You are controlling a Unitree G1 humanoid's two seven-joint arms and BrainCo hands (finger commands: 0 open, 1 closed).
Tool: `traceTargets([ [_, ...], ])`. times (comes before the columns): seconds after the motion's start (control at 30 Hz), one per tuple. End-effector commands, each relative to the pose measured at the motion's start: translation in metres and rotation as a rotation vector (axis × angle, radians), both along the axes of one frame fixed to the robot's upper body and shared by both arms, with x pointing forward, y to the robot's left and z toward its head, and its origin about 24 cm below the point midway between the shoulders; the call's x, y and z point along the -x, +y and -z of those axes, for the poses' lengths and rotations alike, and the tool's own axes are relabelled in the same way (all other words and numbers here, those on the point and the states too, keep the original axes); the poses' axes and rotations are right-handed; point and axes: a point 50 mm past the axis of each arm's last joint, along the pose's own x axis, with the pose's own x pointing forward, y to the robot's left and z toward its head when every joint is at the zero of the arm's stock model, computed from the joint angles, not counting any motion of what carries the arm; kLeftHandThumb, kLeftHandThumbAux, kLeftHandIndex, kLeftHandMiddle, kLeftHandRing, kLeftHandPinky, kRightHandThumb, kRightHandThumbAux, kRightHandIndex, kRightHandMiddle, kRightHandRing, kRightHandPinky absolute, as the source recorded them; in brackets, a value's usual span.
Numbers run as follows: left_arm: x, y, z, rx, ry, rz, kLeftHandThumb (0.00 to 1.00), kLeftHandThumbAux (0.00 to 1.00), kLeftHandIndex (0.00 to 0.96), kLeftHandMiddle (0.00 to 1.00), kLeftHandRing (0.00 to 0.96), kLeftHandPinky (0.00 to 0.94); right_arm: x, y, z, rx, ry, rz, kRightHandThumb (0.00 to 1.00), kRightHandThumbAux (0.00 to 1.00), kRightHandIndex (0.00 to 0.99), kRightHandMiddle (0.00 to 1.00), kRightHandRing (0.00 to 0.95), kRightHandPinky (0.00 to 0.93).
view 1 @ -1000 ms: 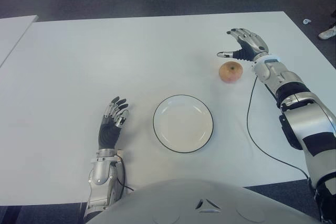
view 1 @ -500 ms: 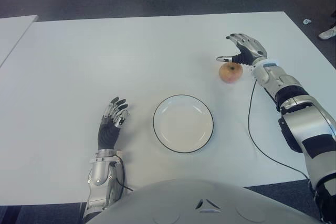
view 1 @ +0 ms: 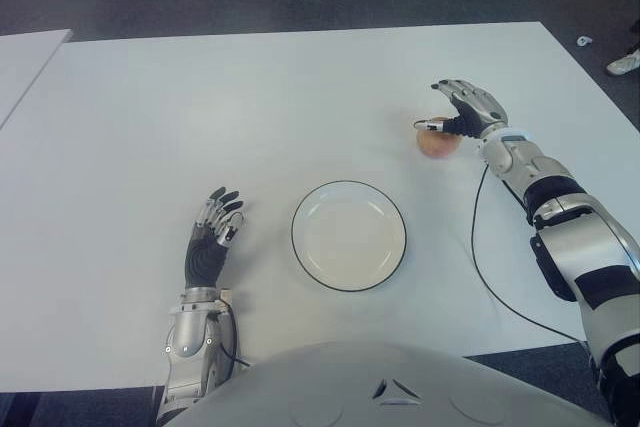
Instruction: Put the apples into the plate.
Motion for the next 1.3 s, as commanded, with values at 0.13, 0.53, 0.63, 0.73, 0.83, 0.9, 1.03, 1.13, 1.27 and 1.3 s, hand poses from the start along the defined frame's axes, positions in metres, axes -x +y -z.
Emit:
traceTargets([
  [0.13, 0.008, -0.003, 0.008, 0.014, 0.068, 0.001, 0.235, 0.497, 0.139, 0.204, 0.252, 0.308, 0.009, 0.000, 0.015, -0.011, 0.035, -0.007, 0.272, 0.238, 0.000, 0.000, 0.000, 0.000],
  [0.53, 0.009, -0.006, 0.006, 0.029, 0.066, 0.000, 0.262, 0.487, 0.141, 0.208, 0.257, 0.309, 0.017, 0.002, 0.029, -0.027, 0.071, -0.006, 0.281, 0.240, 0.000, 0.000, 0.000, 0.000],
  [0.63, 0.009, -0.006, 0.006, 0.032, 0.065, 0.000, 0.257, 0.487, 0.143, 0.208, 0.257, 0.309, 0.020, 0.002, 0.033, -0.033, 0.082, -0.004, 0.289, 0.241, 0.000, 0.000, 0.000, 0.000],
  [0.73, 0.009, -0.007, 0.005, 0.030, 0.063, -0.002, 0.254, 0.488, 0.145, 0.209, 0.257, 0.310, 0.023, 0.002, 0.038, -0.038, 0.092, 0.002, 0.297, 0.244, 0.000, 0.000, 0.000, 0.000],
  [0.83, 0.009, -0.008, 0.005, 0.028, 0.062, -0.002, 0.250, 0.486, 0.145, 0.209, 0.256, 0.304, 0.025, 0.003, 0.042, -0.043, 0.100, 0.009, 0.303, 0.247, 0.000, 0.000, 0.000, 0.008],
  [0.9, 0.010, -0.008, 0.004, 0.028, 0.061, -0.001, 0.246, 0.482, 0.144, 0.207, 0.253, 0.295, 0.026, 0.004, 0.044, -0.045, 0.103, 0.009, 0.306, 0.247, 0.000, 0.000, 0.000, 0.015],
  [1.03, 0.010, -0.010, 0.004, 0.030, 0.061, 0.000, 0.242, 0.482, 0.143, 0.205, 0.250, 0.294, 0.028, 0.006, 0.048, -0.043, 0.109, 0.008, 0.307, 0.243, 0.000, 0.000, 0.000, 0.016],
  [1.13, 0.011, -0.011, 0.004, 0.035, 0.062, -0.003, 0.245, 0.487, 0.146, 0.208, 0.254, 0.308, 0.030, 0.008, 0.052, -0.038, 0.118, 0.004, 0.308, 0.240, 0.000, 0.000, 0.000, 0.008],
  [1.27, 0.010, -0.013, 0.003, 0.034, 0.059, -0.006, 0.246, 0.484, 0.146, 0.211, 0.258, 0.310, 0.032, 0.009, 0.057, -0.035, 0.132, 0.005, 0.315, 0.245, 0.000, 0.000, 0.000, 0.014],
  [1.3, 0.010, -0.014, 0.003, 0.032, 0.056, -0.007, 0.247, 0.484, 0.146, 0.212, 0.258, 0.311, 0.033, 0.010, 0.058, -0.036, 0.136, 0.006, 0.316, 0.245, 0.000, 0.000, 0.000, 0.014],
])
